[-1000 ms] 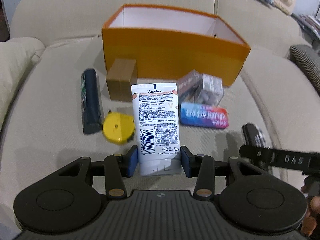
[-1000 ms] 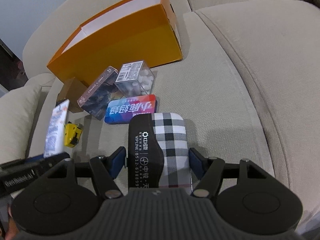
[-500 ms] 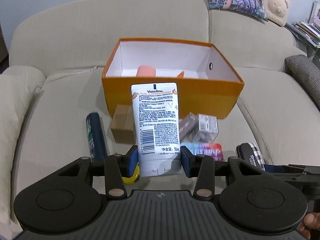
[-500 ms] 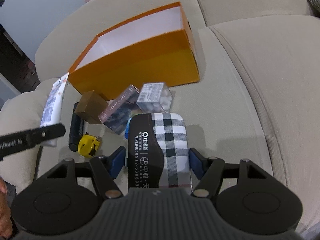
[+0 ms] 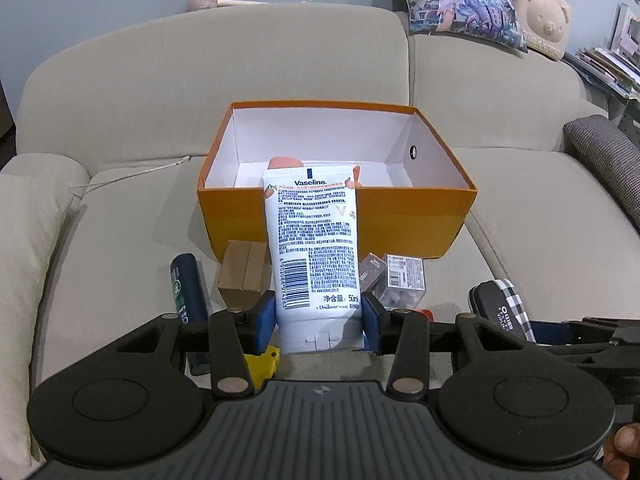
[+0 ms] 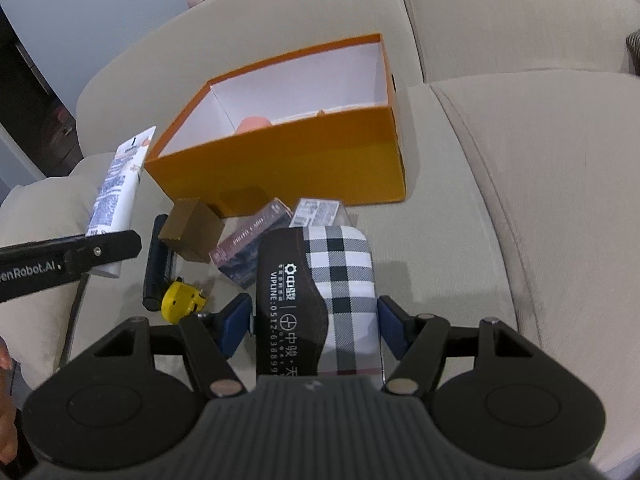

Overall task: Organize rigid objects
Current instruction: 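Lower the tube and plaid case into the box and open both grippers, then withdraw both open grippers up from the orange box over the remaining items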

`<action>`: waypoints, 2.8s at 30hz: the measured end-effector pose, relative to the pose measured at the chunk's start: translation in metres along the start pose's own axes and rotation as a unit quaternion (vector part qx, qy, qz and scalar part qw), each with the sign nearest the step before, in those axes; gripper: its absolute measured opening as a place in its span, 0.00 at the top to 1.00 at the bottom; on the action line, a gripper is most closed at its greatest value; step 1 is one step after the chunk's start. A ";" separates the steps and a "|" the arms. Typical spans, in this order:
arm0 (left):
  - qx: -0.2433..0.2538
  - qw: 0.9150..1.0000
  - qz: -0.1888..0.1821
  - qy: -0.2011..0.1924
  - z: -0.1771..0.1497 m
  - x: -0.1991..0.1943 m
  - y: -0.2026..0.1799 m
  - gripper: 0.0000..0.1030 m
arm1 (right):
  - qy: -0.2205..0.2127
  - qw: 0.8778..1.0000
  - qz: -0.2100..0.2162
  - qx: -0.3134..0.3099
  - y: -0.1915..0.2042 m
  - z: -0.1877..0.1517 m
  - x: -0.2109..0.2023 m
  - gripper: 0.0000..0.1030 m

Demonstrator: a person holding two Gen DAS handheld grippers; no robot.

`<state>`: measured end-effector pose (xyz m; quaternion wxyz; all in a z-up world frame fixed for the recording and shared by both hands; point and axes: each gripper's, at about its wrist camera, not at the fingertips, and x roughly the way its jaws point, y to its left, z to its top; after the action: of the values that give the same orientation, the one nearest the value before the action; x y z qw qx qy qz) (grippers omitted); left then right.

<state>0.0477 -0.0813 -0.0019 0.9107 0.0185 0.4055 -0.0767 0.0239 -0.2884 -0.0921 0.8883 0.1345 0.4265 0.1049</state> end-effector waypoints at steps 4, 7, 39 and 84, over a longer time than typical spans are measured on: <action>0.004 1.000 0.004 -0.007 0.003 -0.003 0.001 0.51 | -0.004 1.000 0.000 0.000 0.002 0.007 -0.005 0.33; 0.007 1.000 0.005 -0.009 0.008 -0.004 0.002 0.51 | -0.007 1.000 -0.001 -0.004 0.005 0.016 -0.008 0.33; 0.002 0.997 0.010 0.075 0.136 0.174 0.033 0.51 | 0.015 1.000 -0.023 -0.001 0.020 0.194 0.147 0.33; -0.096 0.992 -0.018 0.082 -0.038 0.001 0.039 0.16 | -0.028 0.999 -0.038 -0.023 0.030 -0.010 -0.001 0.17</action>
<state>0.0267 -0.0392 -0.0291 0.8702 -0.0701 0.4850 -0.0519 0.0133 -0.2588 -0.0879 0.9058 0.1011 0.4042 0.0771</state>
